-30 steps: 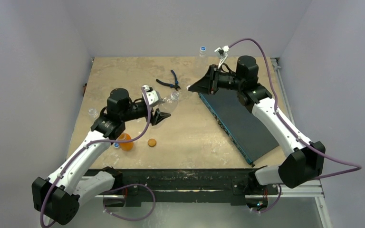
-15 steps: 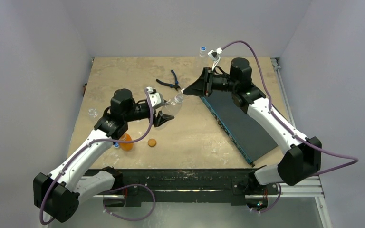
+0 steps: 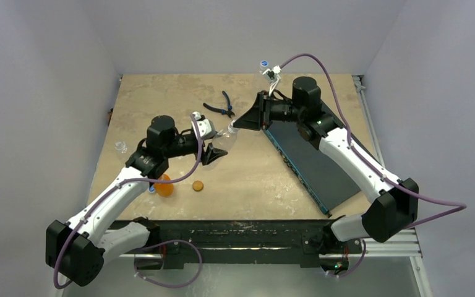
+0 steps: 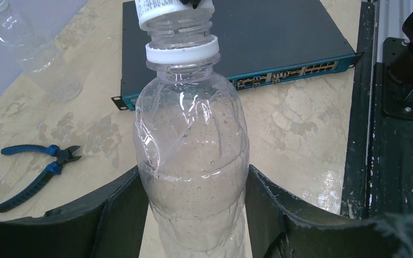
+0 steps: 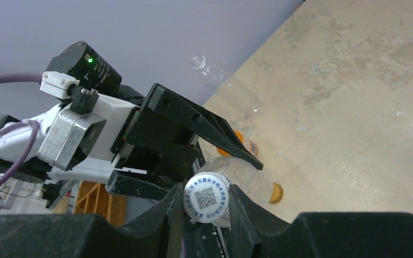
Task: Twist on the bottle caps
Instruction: Screw the bottle cap onto the plastic bottle.
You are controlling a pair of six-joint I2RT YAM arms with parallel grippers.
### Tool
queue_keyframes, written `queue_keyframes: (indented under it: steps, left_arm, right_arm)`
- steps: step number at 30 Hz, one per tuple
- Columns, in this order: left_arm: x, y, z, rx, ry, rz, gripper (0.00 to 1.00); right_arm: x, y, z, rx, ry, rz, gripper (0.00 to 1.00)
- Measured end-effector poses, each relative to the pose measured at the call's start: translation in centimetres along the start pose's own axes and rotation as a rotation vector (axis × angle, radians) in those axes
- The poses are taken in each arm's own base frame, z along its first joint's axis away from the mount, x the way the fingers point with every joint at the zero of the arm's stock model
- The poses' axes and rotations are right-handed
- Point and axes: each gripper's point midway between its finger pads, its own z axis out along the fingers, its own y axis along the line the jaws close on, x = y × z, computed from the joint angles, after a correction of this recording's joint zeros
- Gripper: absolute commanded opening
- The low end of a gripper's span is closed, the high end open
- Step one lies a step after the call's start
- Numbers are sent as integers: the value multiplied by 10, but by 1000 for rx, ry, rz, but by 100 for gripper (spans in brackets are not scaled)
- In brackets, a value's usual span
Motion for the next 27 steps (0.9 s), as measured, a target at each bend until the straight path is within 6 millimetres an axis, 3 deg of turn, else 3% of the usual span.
queue_keyframes:
  steps: [13, 27]
  left_arm:
    - [15, -5, 10, 39, 38, -115, 0]
    - [13, -16, 12, 92, 35, -130, 0]
  right_arm:
    - [12, -14, -1, 113, 57, -108, 29]
    - [18, -1, -5, 106, 125, -235, 26]
